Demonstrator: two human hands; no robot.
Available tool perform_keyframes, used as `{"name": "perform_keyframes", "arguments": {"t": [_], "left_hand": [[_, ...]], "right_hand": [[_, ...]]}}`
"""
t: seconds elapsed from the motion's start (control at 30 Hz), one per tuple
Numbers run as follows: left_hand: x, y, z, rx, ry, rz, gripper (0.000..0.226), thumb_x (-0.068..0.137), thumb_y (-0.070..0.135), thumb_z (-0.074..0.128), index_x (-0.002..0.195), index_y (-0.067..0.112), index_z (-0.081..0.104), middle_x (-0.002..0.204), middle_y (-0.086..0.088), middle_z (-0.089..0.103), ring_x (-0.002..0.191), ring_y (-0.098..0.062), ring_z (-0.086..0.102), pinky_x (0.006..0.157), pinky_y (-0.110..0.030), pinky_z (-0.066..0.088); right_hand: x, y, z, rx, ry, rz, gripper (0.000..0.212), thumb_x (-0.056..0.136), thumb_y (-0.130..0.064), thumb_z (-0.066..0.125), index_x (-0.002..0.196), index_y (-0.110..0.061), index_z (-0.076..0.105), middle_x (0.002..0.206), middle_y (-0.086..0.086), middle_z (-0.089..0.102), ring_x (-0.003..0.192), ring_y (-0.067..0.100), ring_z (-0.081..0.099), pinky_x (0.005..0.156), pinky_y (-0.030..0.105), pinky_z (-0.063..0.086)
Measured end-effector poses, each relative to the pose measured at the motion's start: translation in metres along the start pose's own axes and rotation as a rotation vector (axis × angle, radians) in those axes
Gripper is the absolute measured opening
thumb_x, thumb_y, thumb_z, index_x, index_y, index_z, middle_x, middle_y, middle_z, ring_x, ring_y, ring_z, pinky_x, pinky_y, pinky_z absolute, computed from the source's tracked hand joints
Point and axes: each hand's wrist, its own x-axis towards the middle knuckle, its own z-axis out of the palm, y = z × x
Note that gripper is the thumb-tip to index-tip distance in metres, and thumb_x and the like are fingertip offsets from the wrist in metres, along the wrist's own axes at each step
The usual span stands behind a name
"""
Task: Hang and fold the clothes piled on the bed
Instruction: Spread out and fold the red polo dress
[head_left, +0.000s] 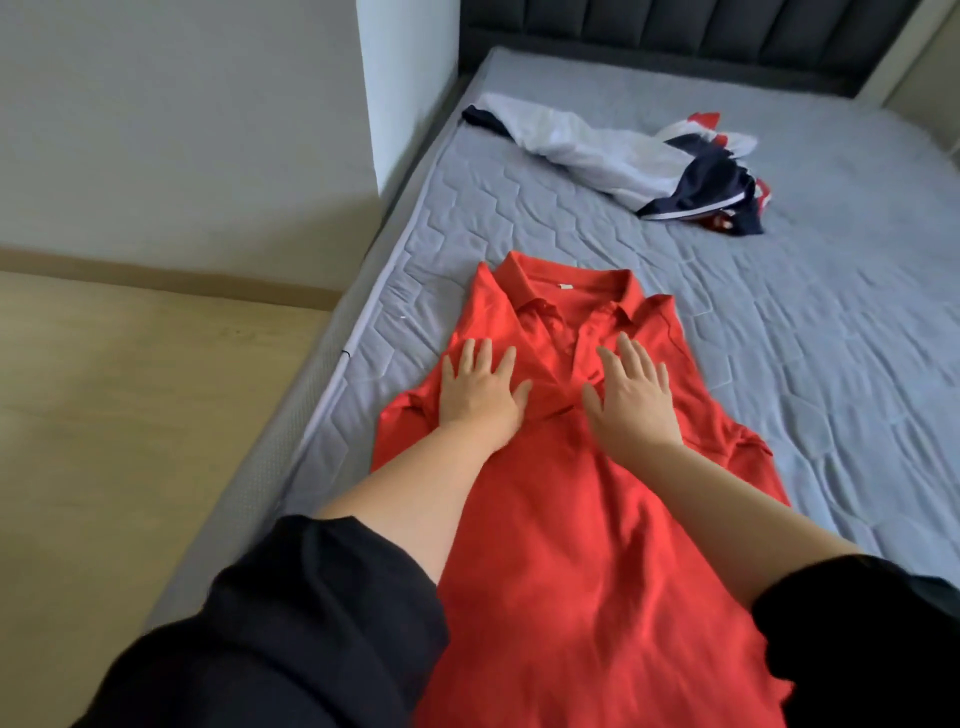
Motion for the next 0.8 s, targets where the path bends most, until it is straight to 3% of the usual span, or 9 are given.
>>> {"name": "perform_keyframes", "arguments": {"t": [0.2,0.4,0.63,0.7,0.8], "left_hand": [[0.006,-0.005,0.037,0.095,0.057,0.065,0.067,0.094,0.049,0.032,0.152,0.021,0.015,0.160,-0.012,0.010,0.147,-0.027,0.002,0.117,-0.045,-0.002],[0.015,-0.006,0.037,0.148,0.066,0.198,0.071,0.092,0.045,0.034,0.152,0.012,0.015,0.160,-0.013,0.007,0.147,-0.025,0.001,0.118,-0.045,0.001],[0.016,-0.006,0.039,0.134,0.067,0.203,0.071,0.092,0.045,0.035,0.152,0.013,0.015,0.160,-0.012,0.007,0.147,-0.024,0.002,0.117,-0.045,0.002],[0.015,-0.006,0.038,0.139,0.066,0.205,0.070,0.092,0.045,0.034,0.152,0.014,0.014,0.160,-0.012,0.006,0.147,-0.025,0.001,0.118,-0.045,0.002],[0.015,-0.007,0.041,0.143,0.081,0.197,0.070,0.092,0.045,0.032,0.152,0.014,0.014,0.160,-0.012,0.005,0.148,-0.025,0.000,0.118,-0.045,0.001]], "right_hand": [[0.062,0.008,0.018,-0.004,0.033,-0.024,0.053,0.094,-0.029,0.045,0.143,-0.010,0.037,0.157,0.012,0.022,0.145,0.026,0.015,0.117,0.047,0.009],[0.142,-0.013,0.037,0.091,0.079,0.118,0.047,0.097,-0.021,0.037,0.142,-0.008,0.036,0.156,0.010,0.024,0.145,0.024,0.016,0.117,0.048,0.009],[0.191,-0.009,0.048,-0.094,-0.191,0.199,0.060,0.098,-0.015,0.033,0.152,-0.017,0.010,0.161,0.007,0.002,0.147,0.028,-0.002,0.116,0.052,-0.001],[0.196,-0.007,0.049,-0.159,-0.204,0.152,0.058,0.098,-0.016,0.035,0.152,-0.016,0.012,0.160,0.008,0.008,0.147,0.030,-0.001,0.116,0.054,-0.002],[0.205,-0.006,0.043,-0.201,-0.123,0.129,0.051,0.093,-0.019,0.048,0.141,-0.011,0.034,0.144,0.012,0.038,0.141,0.032,0.021,0.115,0.056,0.003]]}}
